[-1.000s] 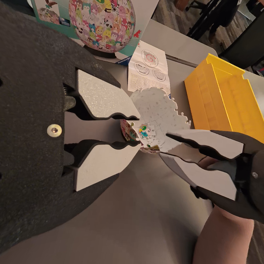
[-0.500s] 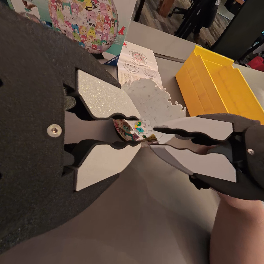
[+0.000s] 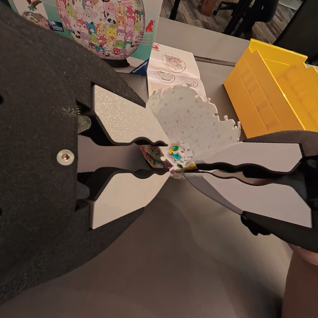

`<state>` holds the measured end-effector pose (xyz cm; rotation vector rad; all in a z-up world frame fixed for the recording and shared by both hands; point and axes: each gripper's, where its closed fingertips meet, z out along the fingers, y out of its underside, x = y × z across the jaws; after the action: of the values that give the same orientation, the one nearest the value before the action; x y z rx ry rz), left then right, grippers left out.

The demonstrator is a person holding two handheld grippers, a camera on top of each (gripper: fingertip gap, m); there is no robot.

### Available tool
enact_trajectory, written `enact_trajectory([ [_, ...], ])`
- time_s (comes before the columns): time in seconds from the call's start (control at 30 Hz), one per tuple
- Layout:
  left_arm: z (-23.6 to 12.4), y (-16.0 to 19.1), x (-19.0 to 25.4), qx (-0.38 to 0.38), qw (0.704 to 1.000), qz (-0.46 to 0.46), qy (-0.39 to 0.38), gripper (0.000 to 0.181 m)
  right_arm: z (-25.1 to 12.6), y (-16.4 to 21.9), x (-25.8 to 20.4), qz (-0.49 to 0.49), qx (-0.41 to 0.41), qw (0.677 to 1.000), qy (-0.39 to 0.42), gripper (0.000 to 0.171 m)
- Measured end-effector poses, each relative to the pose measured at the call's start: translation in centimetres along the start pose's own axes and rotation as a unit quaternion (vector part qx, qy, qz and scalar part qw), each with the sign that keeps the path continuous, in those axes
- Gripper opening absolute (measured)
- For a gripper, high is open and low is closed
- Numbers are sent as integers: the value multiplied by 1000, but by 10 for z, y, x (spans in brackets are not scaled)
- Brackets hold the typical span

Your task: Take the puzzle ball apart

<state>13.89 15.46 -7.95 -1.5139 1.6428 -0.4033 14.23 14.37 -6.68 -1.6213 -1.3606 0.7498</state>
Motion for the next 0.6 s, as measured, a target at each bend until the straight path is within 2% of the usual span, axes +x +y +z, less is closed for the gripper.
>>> enact_trajectory([
  [0.17,3,-1,2,7,1000,-7,10,22,-2,1,-3,18,15,999,-29,4],
  [0.6,0,-1,8,3,1000,-7,27,19,-6,-2,2,56,31,997,-35,6],
])
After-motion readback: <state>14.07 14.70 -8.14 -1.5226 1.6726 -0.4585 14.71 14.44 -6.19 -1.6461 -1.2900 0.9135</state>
